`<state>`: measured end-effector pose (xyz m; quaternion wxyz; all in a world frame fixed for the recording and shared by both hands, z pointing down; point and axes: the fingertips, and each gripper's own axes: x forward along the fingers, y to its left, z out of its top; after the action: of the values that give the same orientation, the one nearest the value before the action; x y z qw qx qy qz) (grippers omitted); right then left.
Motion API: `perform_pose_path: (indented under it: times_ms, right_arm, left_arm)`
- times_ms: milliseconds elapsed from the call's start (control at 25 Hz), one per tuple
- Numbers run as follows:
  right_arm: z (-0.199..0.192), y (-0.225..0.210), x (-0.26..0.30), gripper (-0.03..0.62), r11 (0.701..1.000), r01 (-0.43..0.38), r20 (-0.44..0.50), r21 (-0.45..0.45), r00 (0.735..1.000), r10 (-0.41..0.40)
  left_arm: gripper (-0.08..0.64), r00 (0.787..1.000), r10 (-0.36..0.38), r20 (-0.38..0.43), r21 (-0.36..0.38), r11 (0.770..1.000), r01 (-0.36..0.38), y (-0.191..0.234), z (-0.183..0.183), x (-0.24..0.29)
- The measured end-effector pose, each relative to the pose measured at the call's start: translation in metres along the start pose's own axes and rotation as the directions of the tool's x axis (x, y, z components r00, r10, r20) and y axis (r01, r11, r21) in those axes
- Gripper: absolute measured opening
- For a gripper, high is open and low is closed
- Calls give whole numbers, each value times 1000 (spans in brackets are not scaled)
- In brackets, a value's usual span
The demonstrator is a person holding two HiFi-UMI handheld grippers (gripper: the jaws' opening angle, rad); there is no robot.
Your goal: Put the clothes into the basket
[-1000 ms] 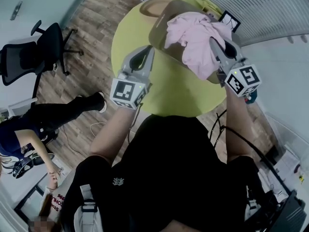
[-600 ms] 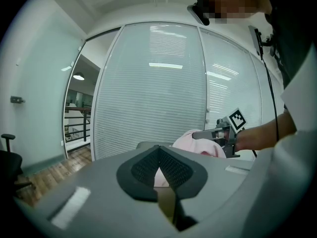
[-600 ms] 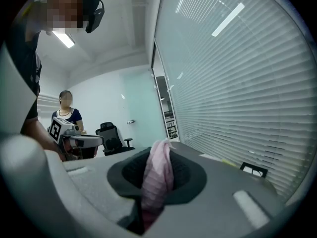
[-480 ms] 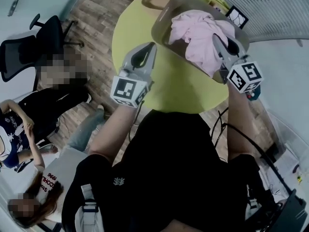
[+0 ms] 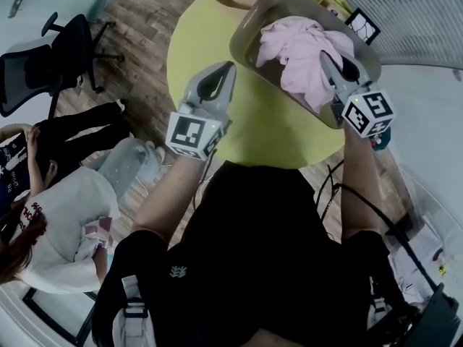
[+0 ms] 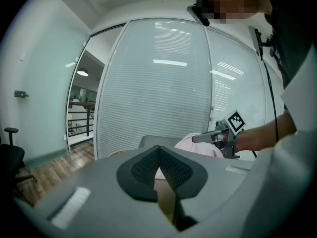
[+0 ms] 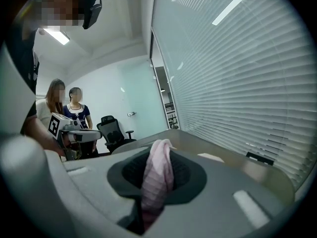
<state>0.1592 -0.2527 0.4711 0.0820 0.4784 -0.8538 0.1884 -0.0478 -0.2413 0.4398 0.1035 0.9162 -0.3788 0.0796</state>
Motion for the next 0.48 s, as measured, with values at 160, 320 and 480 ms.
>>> perform_pose_path:
  times_ms: [160, 320, 480]
  right_arm:
    - [-5, 0, 7, 63, 1000, -11, -16, 3, 1000, 11]
    - [-13, 0, 18, 64, 1000, -15, -46, 0, 999, 15]
    - [-22, -3, 27, 64, 998, -16, -57, 56, 998, 19]
  left_arm:
    - [6, 1000, 10, -2, -6, 1000, -10, 3, -3, -2]
    - [7, 1000, 21, -8, -8, 1000, -21, 9, -6, -5]
    - [7, 999, 34, -17, -19, 999, -34, 16, -12, -8]
